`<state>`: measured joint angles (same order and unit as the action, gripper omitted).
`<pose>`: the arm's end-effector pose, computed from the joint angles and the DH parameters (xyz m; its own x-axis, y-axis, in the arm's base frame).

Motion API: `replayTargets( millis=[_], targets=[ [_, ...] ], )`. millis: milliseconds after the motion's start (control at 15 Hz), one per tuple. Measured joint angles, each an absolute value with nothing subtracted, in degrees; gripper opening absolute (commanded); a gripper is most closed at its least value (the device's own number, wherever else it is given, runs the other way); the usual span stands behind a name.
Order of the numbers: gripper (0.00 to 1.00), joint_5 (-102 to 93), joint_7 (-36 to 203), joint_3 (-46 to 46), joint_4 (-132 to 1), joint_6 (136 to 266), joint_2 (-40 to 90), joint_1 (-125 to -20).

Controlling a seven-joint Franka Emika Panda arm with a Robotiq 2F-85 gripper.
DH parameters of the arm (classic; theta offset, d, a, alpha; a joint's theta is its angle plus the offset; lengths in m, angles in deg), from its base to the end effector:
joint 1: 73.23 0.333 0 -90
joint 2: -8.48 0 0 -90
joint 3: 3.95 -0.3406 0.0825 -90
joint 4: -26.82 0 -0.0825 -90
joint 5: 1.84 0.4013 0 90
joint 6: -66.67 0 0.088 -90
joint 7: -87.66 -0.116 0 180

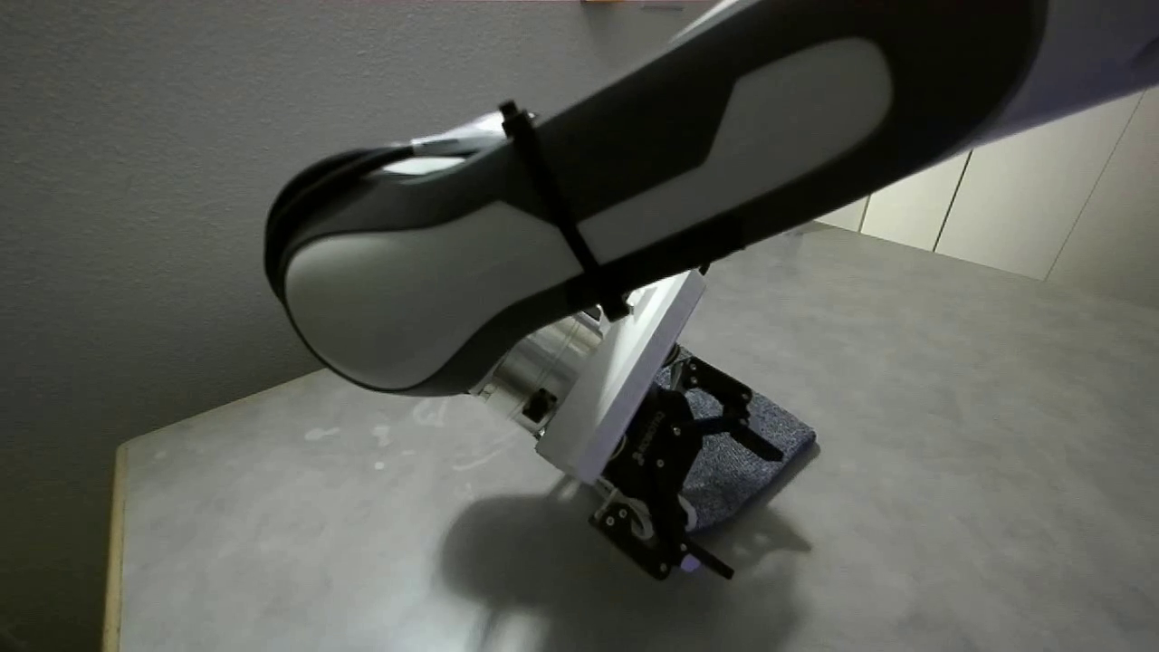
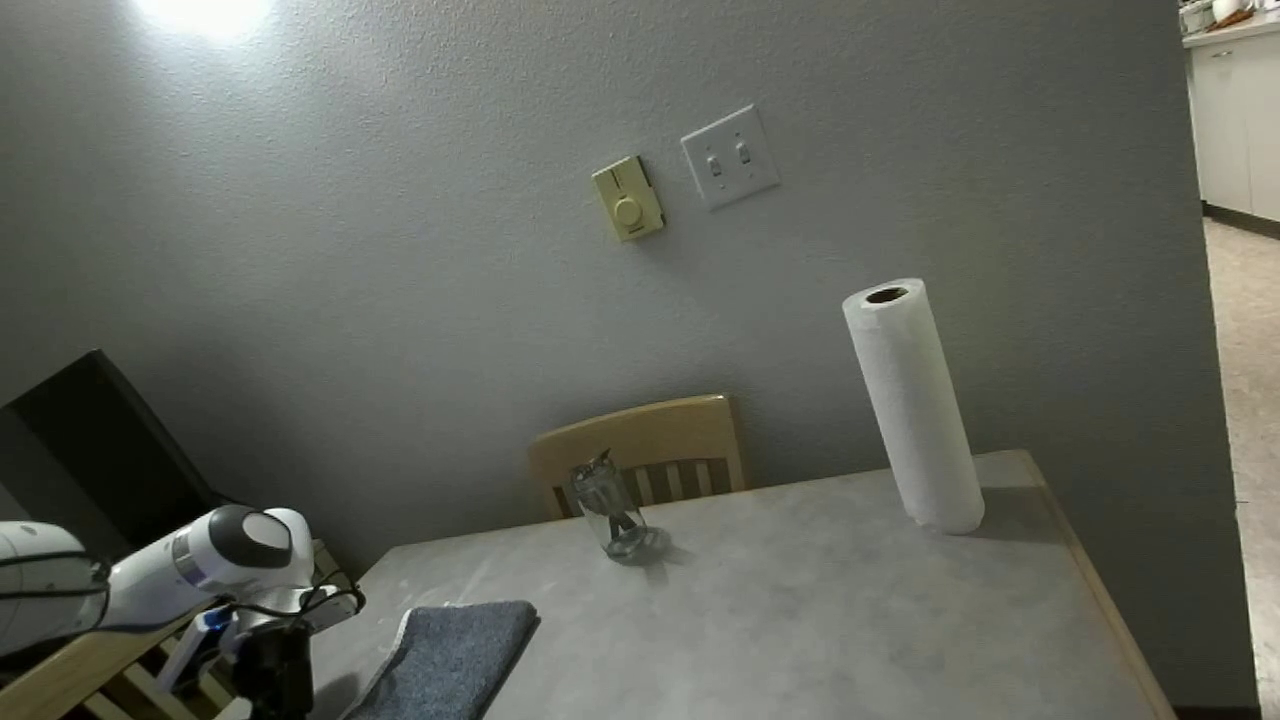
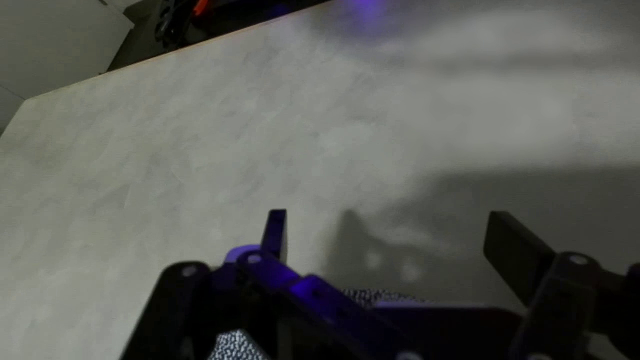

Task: Fold the towel then unfold it

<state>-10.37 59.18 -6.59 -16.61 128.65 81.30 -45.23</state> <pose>0.6228 0.3288 0.1130 0.7218 -0.1784 -0.6687 0.2181 -0.8583 0.4645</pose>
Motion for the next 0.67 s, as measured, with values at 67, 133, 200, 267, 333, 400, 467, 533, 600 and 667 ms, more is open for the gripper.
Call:
replayTargets(
  millis=[67,133,200,267,333,400,467,533,600,667],
  targets=[
    [1.00,-10.90,59.40,-6.49,-16.54,128.65,81.30,-45.17],
    [1.00,-11.49,59.66,-6.40,-16.39,128.65,81.30,-45.12],
    [1.00,-12.22,59.96,-6.27,-16.17,128.65,81.30,-45.06],
    [1.00,-13.02,60.27,-6.17,-15.93,128.65,81.31,-45.02],
    [1.00,-13.97,60.78,-6.09,-15.71,128.67,81.31,-44.98],
    [1.00,-15.08,61.63,-6.01,-15.52,128.76,81.31,-44.92],
    [1.00,-16.32,62.92,-5.98,-15.42,129.03,81.31,-44.87],
    [1.00,-17.17,63.92,-5.96,-15.41,129.35,81.31,-44.84],
    [1.00,-17.46,64.38,-5.91,-15.41,129.49,81.32,-44.80],
    [1.00,-17.49,64.46,-5.88,-15.41,129.53,81.34,-44.75]
  ],
)
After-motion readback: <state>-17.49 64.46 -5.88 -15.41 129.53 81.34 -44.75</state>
